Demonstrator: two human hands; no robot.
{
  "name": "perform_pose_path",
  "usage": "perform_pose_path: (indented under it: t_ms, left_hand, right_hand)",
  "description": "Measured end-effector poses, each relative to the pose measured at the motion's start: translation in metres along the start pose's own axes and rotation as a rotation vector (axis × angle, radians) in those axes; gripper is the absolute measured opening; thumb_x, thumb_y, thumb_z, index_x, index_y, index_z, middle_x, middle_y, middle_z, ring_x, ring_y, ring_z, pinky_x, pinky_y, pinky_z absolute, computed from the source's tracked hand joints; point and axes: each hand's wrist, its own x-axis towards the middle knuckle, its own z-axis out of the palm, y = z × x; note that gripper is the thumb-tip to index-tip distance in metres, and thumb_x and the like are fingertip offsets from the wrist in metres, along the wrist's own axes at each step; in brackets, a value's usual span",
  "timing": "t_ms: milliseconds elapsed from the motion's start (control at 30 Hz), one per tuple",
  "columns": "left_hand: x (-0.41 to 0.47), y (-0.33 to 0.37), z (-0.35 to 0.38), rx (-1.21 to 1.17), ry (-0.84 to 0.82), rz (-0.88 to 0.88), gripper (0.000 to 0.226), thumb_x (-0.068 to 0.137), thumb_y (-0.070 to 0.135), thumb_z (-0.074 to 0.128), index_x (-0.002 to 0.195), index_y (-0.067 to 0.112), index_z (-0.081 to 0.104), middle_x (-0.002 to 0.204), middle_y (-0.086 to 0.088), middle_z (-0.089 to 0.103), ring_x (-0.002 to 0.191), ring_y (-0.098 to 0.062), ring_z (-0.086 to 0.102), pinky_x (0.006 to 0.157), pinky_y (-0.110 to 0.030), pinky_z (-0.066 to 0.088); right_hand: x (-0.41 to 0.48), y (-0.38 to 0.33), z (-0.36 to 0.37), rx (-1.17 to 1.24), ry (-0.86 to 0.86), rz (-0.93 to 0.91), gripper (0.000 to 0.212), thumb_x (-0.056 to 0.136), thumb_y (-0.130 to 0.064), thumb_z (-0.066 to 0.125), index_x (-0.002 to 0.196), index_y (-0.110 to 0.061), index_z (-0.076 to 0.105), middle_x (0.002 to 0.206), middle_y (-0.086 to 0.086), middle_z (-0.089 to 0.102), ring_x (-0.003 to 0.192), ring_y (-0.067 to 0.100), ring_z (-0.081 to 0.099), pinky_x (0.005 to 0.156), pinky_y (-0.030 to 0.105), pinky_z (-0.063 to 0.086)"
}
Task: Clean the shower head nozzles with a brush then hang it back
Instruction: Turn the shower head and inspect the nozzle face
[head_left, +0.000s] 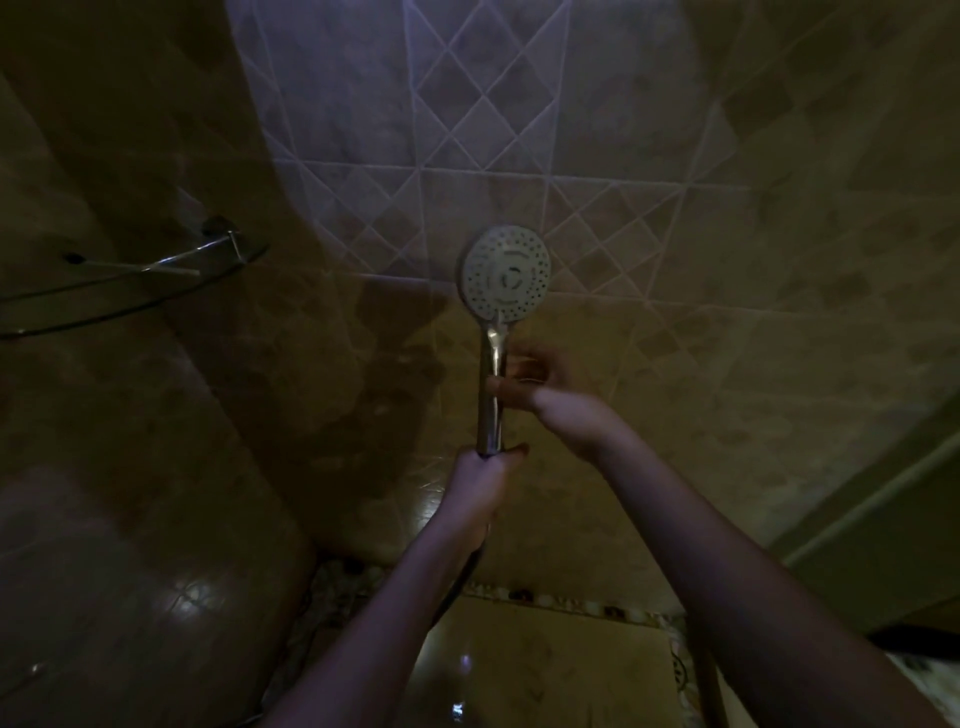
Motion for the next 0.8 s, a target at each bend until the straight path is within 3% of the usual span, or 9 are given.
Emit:
perform_pose_path:
  t_ms: [100,200,333,467,533,600,700,800]
  left_hand:
    - [0.0,0.0,0.0,0.0,-0.019,0.013,0.017,0.095,0.027,0.064,0.106,0.014,0.064,0.065,0.004,0.048,0.056,-0.01,0.043,0.055,-0.026,0.035]
    - [-0.002,0.002,-0.001,0.01,-0.037,0.018,0.018,0.096,0.027,0.063,0.106,0.013,0.064,0.065,0.004,0.047,0.054,-0.008,0.042,0.053,-0.024,0.035]
    - [-0.003,0.003,0.001,0.027,-0.047,0.003,0.021,0.096,0.027,0.062,0.11,0.012,0.064,0.066,0.004,0.048,0.055,-0.008,0.043,0.052,-0.023,0.035]
    - [-0.005,0.002,0.001,0.01,-0.046,-0.01,0.016,0.096,0.027,0.062,0.106,0.014,0.063,0.068,0.004,0.049,0.055,-0.008,0.043,0.052,-0.023,0.035]
    - [-0.005,0.001,0.001,0.01,-0.045,-0.014,0.013,0.096,0.027,0.062,0.103,0.017,0.062,0.069,0.004,0.05,0.057,-0.008,0.045,0.054,-0.024,0.036]
    - [-0.006,-0.001,0.001,0.012,-0.039,-0.013,0.012,0.095,0.027,0.062,0.102,0.017,0.063,0.067,0.005,0.05,0.056,-0.008,0.045,0.054,-0.024,0.036]
    - [-0.007,-0.002,0.001,0.028,-0.035,-0.011,0.014,0.094,0.028,0.064,0.101,0.015,0.064,0.065,0.005,0.049,0.056,-0.01,0.043,0.055,-0.026,0.035]
    - [-0.01,-0.001,-0.001,0.01,-0.032,-0.007,0.011,0.094,0.027,0.064,0.096,0.017,0.06,0.067,0.005,0.049,0.057,-0.009,0.043,0.055,-0.026,0.035]
  right_hand:
    - [-0.002,-0.004,-0.003,0.032,-0.122,0.016,0.02,0.092,-0.003,0.065,0.112,-0.006,0.065,0.101,0.008,0.066,0.097,0.02,0.066,0.089,0.036,0.058]
    - [-0.004,-0.009,0.0,-0.078,-0.049,-0.003,0.019,0.09,-0.02,0.073,0.105,-0.009,0.07,0.097,0.006,0.072,0.095,0.019,0.07,0.089,0.039,0.059]
    - [-0.004,-0.008,0.007,-0.224,0.113,-0.051,0.03,0.078,-0.032,0.084,0.098,-0.015,0.071,0.094,0.013,0.074,0.087,0.019,0.072,0.077,0.038,0.06]
    - [-0.004,-0.008,0.006,-0.115,0.085,0.016,0.019,0.084,-0.019,0.079,0.092,-0.027,0.063,0.091,-0.001,0.072,0.092,0.018,0.07,0.083,0.032,0.059]
    - [-0.005,-0.008,0.005,-0.014,-0.008,0.073,0.012,0.089,-0.011,0.072,0.098,-0.016,0.066,0.1,0.01,0.073,0.103,0.029,0.07,0.09,0.038,0.058]
    - [-0.005,-0.007,0.006,-0.029,-0.023,0.057,0.016,0.089,-0.014,0.073,0.103,-0.009,0.067,0.104,0.013,0.072,0.104,0.028,0.069,0.093,0.039,0.057]
    - [-0.008,-0.009,0.011,-0.13,0.031,-0.01,0.023,0.077,-0.033,0.085,0.088,-0.025,0.066,0.08,-0.012,0.072,0.08,0.002,0.069,0.071,0.018,0.056]
    - [-0.008,-0.007,0.009,-0.151,0.036,-0.038,0.026,0.074,-0.029,0.087,0.082,-0.035,0.063,0.07,-0.034,0.068,0.066,-0.016,0.064,0.054,0.002,0.046]
